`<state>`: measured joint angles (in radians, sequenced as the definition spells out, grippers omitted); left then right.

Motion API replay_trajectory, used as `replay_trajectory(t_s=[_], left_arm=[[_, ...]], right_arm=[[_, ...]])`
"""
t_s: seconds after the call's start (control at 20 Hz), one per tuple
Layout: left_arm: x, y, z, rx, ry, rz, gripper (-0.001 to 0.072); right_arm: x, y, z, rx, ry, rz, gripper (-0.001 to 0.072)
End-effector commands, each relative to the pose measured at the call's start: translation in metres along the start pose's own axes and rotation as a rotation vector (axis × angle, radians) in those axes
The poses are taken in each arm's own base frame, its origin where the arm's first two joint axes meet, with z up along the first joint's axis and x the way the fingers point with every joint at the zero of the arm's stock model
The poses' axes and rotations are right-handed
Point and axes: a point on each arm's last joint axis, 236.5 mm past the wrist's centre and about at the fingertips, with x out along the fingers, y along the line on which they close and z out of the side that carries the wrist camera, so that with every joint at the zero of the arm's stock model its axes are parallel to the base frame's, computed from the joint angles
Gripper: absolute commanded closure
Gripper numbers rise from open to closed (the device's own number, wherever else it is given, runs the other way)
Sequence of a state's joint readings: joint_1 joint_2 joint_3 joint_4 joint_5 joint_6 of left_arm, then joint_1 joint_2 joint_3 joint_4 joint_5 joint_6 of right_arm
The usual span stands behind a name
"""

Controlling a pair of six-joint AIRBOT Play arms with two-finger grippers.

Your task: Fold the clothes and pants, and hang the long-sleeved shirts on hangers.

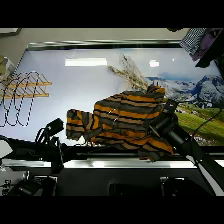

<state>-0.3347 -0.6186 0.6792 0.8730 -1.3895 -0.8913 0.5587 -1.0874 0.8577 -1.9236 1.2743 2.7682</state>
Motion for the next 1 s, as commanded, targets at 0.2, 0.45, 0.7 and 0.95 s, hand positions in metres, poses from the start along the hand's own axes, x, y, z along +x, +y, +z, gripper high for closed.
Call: replay_trajectory(t_s=[0.2,0.45,0.7,0.95], left_arm=[[-0.006,-0.014,0.002,0.02,-0.025,-0.025,0.0685],[0.004,-0.011,-0.004,0.002,-0.01,-0.035,0.0685],[0.015,0.009,0.013,-0.011,-0.069,0.022,0.0686],[0.025,0.009,0.016,0.015,-0.06,0.014,0.0685]], right_arm=[[0.0,-0.003,0.003,0.036,-0.014,-0.013,0.069],[0.0,0.0,0.004,0.036,-0.015,0.001,0.0691],[-0.006,0.006,0.0,0.026,-0.001,0.044,0.069],[-0.02,0.005,0.005,0.028,-0.024,0.088,0.0691]])
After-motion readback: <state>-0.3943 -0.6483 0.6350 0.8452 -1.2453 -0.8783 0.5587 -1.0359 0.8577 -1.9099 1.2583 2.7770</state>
